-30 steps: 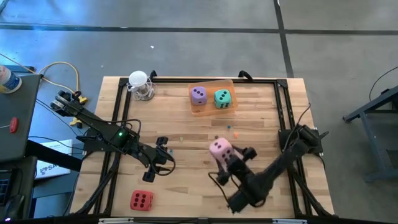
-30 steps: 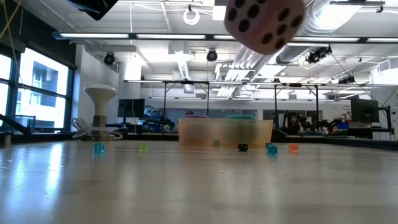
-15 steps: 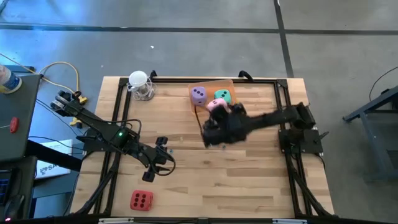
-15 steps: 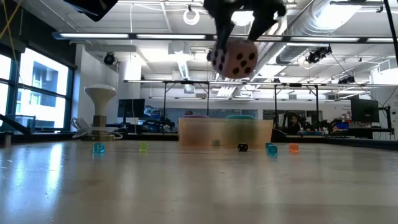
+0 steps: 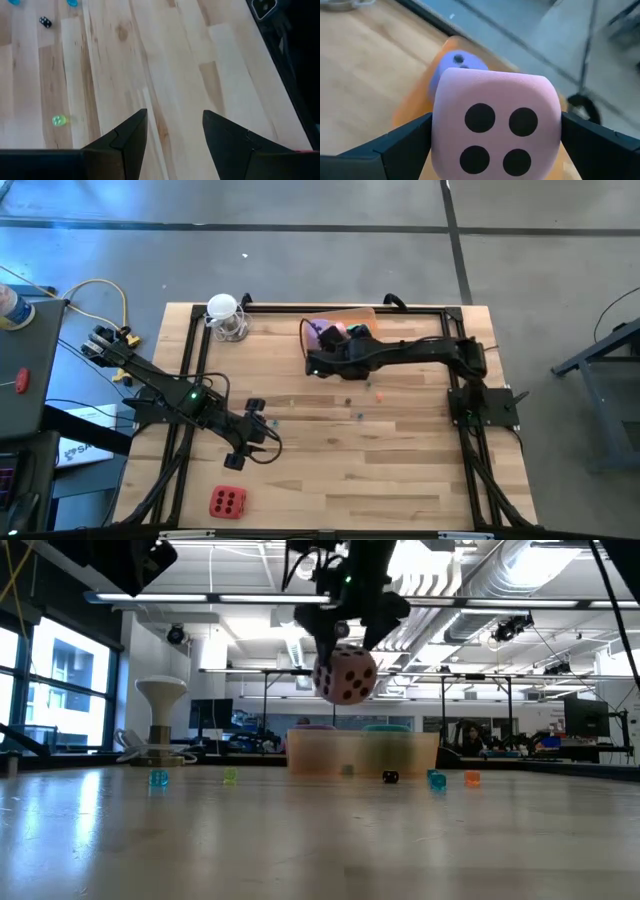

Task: Pick & Place Dice
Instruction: Put the big pink die into the orange bin

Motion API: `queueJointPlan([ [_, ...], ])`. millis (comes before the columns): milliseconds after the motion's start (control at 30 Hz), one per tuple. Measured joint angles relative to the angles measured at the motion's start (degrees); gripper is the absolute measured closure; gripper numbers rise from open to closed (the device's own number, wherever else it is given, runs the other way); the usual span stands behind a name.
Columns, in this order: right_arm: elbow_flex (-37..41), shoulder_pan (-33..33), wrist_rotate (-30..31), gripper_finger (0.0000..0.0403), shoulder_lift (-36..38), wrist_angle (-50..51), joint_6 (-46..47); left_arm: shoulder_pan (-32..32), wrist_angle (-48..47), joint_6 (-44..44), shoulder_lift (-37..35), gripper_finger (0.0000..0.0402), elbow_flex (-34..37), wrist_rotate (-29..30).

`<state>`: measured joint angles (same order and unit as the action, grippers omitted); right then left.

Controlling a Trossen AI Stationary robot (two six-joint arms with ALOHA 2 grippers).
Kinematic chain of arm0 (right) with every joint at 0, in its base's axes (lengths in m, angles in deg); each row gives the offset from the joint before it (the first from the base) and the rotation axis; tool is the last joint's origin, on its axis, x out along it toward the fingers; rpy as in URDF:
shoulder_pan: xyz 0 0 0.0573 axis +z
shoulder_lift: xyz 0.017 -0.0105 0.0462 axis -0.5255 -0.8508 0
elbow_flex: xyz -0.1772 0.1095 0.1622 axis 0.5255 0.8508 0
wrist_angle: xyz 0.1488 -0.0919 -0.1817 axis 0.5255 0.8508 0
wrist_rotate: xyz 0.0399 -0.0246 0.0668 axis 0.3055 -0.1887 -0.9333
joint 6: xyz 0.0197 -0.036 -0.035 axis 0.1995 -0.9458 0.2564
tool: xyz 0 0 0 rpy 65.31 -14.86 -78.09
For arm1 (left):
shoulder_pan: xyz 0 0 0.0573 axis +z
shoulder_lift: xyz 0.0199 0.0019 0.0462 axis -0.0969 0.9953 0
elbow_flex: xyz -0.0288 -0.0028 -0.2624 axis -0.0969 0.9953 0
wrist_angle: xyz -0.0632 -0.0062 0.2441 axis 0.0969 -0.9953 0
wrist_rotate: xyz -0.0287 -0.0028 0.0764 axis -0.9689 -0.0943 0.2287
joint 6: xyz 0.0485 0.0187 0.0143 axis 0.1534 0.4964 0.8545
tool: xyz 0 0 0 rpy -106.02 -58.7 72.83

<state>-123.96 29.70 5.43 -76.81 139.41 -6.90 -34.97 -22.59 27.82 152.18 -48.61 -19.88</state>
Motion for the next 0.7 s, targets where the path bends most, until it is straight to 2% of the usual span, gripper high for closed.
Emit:
queueJointPlan([
  [133,0.1,-0.4,1.5,0.0003,-3.0,-0.3,0.4,0.0,-0.3,-0.8,0.0,0.0218,0.0,-0.5],
  [300,0.0,-0.6,-0.8,0.0003,-5.4,-0.8,0.6,-0.4,-0.5,-2.4,0.0,0.0218,0.0,-0.7],
  [700,1.0,0.9,-1.0,0.0003,-6.4,-1.4,1.8,-0.8,-0.6,-2.5,0.0,0.0218,0.0,-0.6],
])
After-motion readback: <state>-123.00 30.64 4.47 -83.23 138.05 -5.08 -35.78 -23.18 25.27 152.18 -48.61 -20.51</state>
